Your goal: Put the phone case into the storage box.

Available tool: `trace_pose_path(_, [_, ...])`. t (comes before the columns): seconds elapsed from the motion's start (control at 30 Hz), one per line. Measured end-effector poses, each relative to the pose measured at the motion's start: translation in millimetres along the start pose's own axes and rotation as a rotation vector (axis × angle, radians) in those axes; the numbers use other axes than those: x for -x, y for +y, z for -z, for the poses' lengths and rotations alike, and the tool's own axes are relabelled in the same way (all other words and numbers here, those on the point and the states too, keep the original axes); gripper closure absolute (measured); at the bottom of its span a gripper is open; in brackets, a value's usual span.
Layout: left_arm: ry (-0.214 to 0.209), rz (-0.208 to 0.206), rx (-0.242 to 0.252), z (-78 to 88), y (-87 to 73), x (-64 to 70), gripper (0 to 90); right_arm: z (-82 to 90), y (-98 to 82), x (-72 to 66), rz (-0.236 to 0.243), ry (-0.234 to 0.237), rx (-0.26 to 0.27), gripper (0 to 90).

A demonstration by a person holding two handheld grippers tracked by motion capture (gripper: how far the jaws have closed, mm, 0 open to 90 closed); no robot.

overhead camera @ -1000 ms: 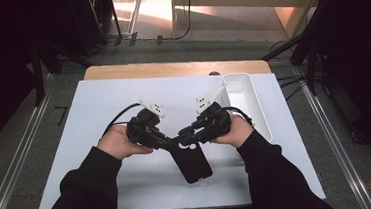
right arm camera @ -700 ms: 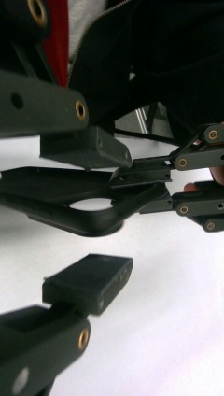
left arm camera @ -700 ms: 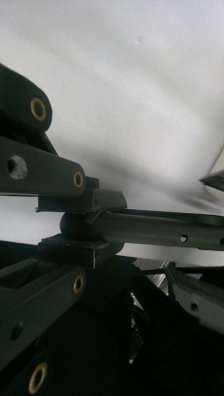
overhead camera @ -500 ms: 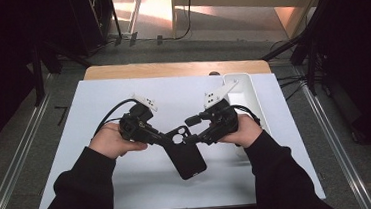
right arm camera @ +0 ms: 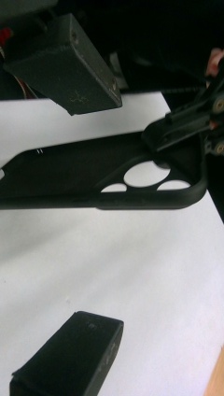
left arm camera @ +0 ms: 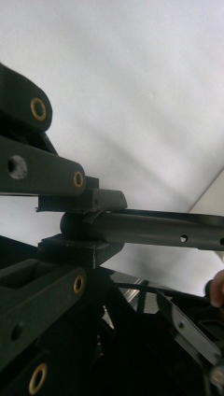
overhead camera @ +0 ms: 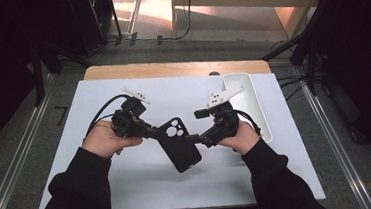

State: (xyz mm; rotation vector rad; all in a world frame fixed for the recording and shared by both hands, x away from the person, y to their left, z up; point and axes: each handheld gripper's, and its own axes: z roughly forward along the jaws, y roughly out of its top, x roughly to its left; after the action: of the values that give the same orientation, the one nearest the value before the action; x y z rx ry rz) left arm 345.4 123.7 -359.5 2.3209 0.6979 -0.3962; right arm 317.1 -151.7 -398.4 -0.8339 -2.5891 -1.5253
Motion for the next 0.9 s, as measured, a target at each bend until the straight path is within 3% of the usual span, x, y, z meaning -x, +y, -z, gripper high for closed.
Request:
trace_pose_path(0.43, [0.094, 0.08, 0.051, 9.8, 3.1, 4.5, 79.3, -2.3, -4.5, -6.8, -0.067, -0.094, 0.075, 0.0])
trace_pose_path(0.63, [0.177, 0.126, 0.044, 11.2, 6.5, 8.1, 79.2, -4.2, -7.3, -10.6, -0.061, -0.141, 0.093, 0.0])
trace_pose_path(0.9, [0.241, 0.171, 0.023, 10.1, 11.1, 5.6, 79.2, -12.2, -11.2, -15.0, -0.055, -0.179, 0.1, 0.0])
